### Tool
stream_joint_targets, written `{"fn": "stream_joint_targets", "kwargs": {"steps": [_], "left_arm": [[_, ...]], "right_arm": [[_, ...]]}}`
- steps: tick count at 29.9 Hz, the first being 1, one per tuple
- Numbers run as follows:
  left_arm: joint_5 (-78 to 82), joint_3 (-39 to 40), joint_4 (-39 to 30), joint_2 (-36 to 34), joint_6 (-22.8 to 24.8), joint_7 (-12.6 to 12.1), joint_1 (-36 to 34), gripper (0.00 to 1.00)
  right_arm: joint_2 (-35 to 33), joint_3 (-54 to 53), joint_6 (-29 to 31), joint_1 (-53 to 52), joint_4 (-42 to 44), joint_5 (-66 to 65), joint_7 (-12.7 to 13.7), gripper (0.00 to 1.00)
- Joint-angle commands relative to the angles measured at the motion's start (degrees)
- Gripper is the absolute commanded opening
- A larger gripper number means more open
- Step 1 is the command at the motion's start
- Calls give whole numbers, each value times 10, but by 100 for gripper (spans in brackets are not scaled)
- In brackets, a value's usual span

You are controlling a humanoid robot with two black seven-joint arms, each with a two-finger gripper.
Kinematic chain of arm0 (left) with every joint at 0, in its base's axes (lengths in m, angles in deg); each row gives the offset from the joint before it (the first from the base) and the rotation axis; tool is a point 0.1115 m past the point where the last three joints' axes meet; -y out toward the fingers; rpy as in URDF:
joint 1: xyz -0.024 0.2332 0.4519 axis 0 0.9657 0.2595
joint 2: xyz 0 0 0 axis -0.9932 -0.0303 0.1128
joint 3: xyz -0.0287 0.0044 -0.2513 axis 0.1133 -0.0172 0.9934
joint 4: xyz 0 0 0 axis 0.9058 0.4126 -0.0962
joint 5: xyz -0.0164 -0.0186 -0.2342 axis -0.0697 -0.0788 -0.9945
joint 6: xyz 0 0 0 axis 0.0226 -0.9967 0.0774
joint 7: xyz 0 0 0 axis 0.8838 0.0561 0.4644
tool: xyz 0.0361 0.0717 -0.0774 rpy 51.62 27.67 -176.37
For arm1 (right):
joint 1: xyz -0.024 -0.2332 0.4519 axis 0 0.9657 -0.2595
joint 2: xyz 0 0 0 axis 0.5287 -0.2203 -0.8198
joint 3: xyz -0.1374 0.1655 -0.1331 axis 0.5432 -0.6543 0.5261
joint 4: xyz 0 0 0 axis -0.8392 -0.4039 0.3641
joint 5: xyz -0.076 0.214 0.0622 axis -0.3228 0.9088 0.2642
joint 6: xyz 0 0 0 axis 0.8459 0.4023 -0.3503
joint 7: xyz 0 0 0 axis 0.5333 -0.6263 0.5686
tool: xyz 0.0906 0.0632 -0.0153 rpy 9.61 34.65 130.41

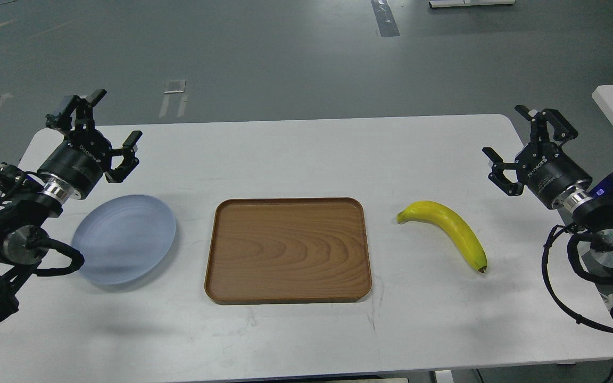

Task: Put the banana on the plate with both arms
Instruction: 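Move the left gripper down toward the rim of the light blue plate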

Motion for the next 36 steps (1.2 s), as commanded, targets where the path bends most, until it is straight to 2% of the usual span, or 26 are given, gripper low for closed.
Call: {"fn": "stream_joint_targets", "kwargs": {"steps": [1, 7, 13, 19, 25, 29, 32, 34, 36], "left_arm": [[0, 1, -1, -3, 0, 0, 3, 100], [0, 0, 2, -9, 0, 0, -3, 100], [8, -3, 56, -6, 0, 0, -25, 100], [73, -8, 41, -40, 0, 0, -60, 100], [295, -7, -67, -116, 0, 0, -107, 100], [495, -7, -199, -186, 0, 0, -121, 100], [604, -9, -244, -211, 0, 0, -121, 100], [741, -11, -280, -234, 0, 0, -113, 100], [825, -28, -279, -244, -15, 0, -105, 100]], "right_arm": [[2, 1, 0, -1, 2, -1, 0, 100], [4, 1, 0, -3, 2, -3, 0, 100], [5, 1, 0, -8, 2, -3, 0, 100], [4, 1, 0, -13, 3, -8, 0, 100], [4, 2, 0, -21, 3, -10, 0, 100], [10, 2, 0, -22, 3, -10, 0, 100], [11, 2, 0, -22, 3, -10, 0, 100], [14, 2, 0, -22, 3, -11, 0, 100], [17, 2, 0, -22, 2, -11, 0, 100]]}}
